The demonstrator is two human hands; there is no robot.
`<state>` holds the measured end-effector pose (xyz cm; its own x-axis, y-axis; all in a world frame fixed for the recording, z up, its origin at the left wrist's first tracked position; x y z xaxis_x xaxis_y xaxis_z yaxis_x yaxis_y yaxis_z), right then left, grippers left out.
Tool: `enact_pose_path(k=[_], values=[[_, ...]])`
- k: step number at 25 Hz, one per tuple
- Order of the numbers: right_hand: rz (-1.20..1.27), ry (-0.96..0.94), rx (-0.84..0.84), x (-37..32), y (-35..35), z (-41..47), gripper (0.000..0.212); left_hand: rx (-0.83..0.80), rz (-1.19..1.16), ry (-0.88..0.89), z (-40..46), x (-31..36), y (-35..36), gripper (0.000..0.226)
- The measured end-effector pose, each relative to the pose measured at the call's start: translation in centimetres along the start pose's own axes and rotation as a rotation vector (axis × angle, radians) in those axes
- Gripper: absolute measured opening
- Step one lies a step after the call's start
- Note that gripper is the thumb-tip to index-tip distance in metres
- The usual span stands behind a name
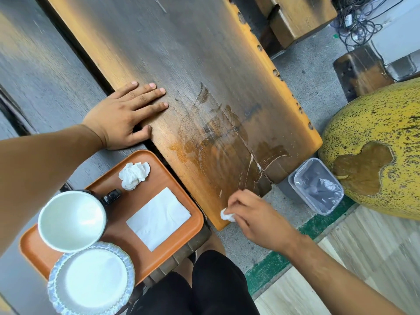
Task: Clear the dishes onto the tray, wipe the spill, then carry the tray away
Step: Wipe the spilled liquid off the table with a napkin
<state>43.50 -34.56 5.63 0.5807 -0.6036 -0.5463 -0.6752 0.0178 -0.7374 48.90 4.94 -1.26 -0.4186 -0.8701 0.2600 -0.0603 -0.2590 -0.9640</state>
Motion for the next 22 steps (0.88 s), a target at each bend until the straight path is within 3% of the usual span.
enact_pose_path(k=[6, 9, 13, 18, 20, 22], values=[[0.01, 0.04, 0.352, -0.5, -7.1, 13.6, 0.018, -0.009, 0.013, -0.002, -0.1, 0.0, -0.3, 0.065], [-0.052, -0.001, 0.265, -1.2, -7.0, 18.2, 0.021, -0.011, 0.014, -0.002, 0.1, 0.1, -0.3, 0.065], [-0.092, -0.142, 0.129, -1.3, -2.9, 11.6, 0.021, -0.009, 0.013, -0.002, -0.2, -0.2, -0.2, 0.065], [-0.055, -0.168, -0.091, 0.5, 0.1, -0.1, 0.019, -0.011, 0.003, -0.011, -0.1, 0.0, -0.2, 0.066], [-0.034, -0.131, 0.009, 1.0, -1.2, 0.3, 0.018, -0.011, 0.01, -0.006, -0.2, 0.0, -0.3, 0.066], [-0.017, 0.008, 0.256, 2.0, -3.7, 3.2, 0.016, -0.012, 0.012, -0.005, -0.1, 0.0, -0.4, 0.066]])
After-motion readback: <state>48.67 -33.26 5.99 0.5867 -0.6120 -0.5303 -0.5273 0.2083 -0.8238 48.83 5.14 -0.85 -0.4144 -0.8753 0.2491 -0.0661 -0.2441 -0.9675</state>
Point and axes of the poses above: each hand's wrist, its own z-axis towards the middle knuckle, its own y-axis out of the palm, x = y × z, the point moved 2 cm from there along z, towards the middle knuckle, and after that the axes turned 3 degrees about -z, right-handed, at the moved point
